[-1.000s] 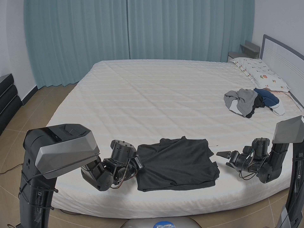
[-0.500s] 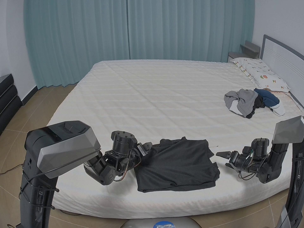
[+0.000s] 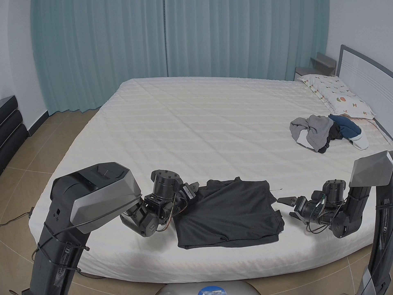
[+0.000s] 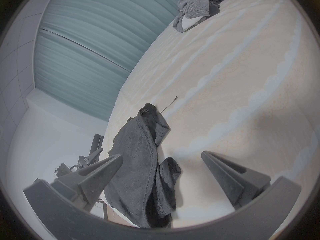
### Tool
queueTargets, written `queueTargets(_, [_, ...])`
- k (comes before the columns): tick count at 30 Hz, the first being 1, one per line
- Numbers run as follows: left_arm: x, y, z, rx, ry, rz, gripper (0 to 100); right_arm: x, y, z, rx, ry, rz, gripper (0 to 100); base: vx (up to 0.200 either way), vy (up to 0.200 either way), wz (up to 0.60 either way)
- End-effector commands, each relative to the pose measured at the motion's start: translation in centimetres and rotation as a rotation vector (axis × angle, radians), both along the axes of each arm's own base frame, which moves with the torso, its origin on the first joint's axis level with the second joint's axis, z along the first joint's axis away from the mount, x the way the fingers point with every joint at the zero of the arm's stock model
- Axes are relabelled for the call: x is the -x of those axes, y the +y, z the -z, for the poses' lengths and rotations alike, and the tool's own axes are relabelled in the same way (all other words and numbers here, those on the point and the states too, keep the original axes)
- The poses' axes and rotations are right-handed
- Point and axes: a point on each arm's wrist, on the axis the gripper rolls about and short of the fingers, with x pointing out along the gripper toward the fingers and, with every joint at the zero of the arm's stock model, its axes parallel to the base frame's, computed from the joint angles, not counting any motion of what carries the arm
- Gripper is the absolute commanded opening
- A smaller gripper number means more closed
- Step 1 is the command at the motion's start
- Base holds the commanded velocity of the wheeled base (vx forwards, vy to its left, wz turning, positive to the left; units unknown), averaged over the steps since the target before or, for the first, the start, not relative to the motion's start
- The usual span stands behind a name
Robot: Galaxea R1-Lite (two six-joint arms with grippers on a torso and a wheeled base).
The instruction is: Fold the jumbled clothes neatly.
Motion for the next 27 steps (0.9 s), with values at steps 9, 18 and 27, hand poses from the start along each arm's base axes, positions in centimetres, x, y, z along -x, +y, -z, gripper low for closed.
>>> queueTargets(9, [-0.5, 0.1, 1.1, -0.018, -0.009, -0.045, 0, 0.0, 0.0, 0.0, -0.001, 0.003, 0.0, 100, 0.0, 0.0, 0.0])
queueTargets(18, [-1.2, 1.3, 0.9, -0.04, -0.03, -0.161, 0, 0.1, 0.0, 0.0, -0.008, 0.005, 0.006, 100, 0.0, 0.0, 0.0])
queueTargets(27, [-1.1, 1.5, 1.0, -0.034, -0.02, -0.174, 0, 0.0, 0.0, 0.0, -0.009, 0.004, 0.006, 100, 0.0, 0.0, 0.0])
